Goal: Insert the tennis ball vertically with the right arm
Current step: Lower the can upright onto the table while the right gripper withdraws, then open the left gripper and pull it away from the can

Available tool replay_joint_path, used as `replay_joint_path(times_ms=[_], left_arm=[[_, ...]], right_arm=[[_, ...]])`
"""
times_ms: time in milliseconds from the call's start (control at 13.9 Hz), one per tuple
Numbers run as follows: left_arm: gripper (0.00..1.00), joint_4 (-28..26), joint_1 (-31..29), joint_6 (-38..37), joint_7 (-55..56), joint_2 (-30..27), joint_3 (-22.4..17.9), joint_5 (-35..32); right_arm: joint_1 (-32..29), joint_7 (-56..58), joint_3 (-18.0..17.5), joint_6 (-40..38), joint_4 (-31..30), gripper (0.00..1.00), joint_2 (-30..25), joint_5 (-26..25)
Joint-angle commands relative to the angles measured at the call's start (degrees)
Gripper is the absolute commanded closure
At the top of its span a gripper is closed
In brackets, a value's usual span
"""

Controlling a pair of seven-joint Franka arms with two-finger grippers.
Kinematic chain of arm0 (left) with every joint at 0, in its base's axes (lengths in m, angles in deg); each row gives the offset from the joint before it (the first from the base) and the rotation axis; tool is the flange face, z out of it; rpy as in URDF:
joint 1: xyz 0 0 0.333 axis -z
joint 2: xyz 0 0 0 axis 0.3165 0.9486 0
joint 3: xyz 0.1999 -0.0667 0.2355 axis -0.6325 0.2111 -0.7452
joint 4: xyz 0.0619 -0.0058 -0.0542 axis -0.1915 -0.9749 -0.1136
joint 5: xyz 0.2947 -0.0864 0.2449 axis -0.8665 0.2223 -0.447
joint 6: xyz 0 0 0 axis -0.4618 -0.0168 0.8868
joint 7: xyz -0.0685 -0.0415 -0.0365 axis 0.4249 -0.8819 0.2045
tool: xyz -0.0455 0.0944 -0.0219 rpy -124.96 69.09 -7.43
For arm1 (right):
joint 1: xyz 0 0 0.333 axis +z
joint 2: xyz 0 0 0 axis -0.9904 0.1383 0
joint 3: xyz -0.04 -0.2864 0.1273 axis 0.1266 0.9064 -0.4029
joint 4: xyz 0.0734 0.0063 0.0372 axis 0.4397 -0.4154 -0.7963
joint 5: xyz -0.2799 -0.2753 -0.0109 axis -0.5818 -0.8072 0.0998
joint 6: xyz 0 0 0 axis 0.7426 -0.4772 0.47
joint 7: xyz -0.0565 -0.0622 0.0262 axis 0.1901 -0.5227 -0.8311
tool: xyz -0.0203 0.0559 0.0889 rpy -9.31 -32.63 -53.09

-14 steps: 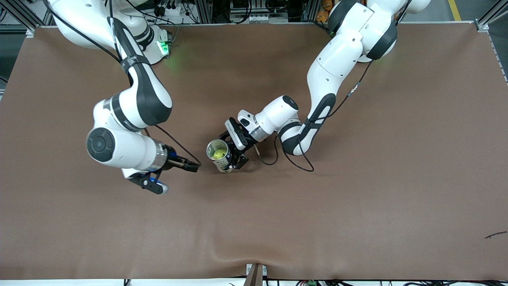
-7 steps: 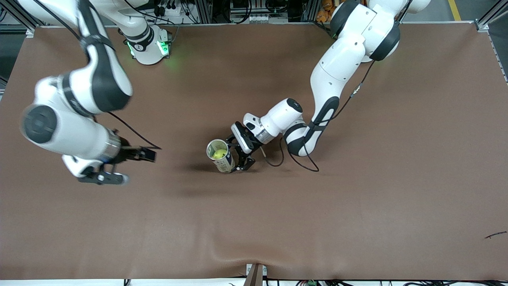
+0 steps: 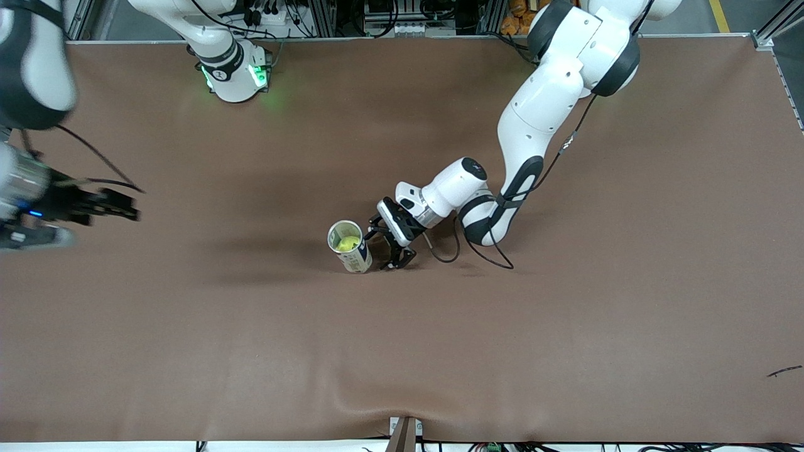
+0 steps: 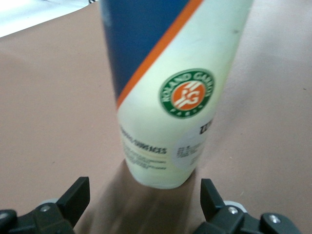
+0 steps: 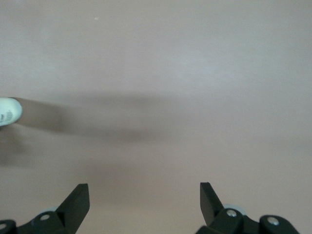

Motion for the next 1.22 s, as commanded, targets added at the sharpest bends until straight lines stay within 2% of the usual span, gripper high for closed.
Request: replay_joint_path(times_ms=[0, 215, 431, 718, 1148], left_arm=[[0.00, -5.61, -2.60, -0.13, 2.03, -4.63, 0.18, -0.87], [0.00, -8.17, -6.56, -0.39, 2.11, -6.39, 0.18, -1.48], [0.00, -11.33, -8.06, -0.65, 2.20, -7.71, 0.27, -1.39], [0.00, -14.50, -11.57, -0.83, 2.90, -10.16, 0.19, -1.48], [0.00, -13.19, -16.84, -6.80, 7.64, -14.21, 0.54, -1.04]], right_arm=[[0.48, 0.01, 2.09, -2.77, -2.52, 0.00, -6.51, -0.61], [-0.04, -1.66, 2.36, -6.03, -1.99, 0.00, -8.37, -1.57], [0.22, -4.21, 1.75, -11.82, 3.26, 0.00, -8.46, -5.70], [0.48, -3.69, 1.58, -12.54, 4.77, 0.00, -8.55, -5.35], [0.75, -9.22, 0.43, -14.82, 4.95, 0.00, -8.55, -3.86]])
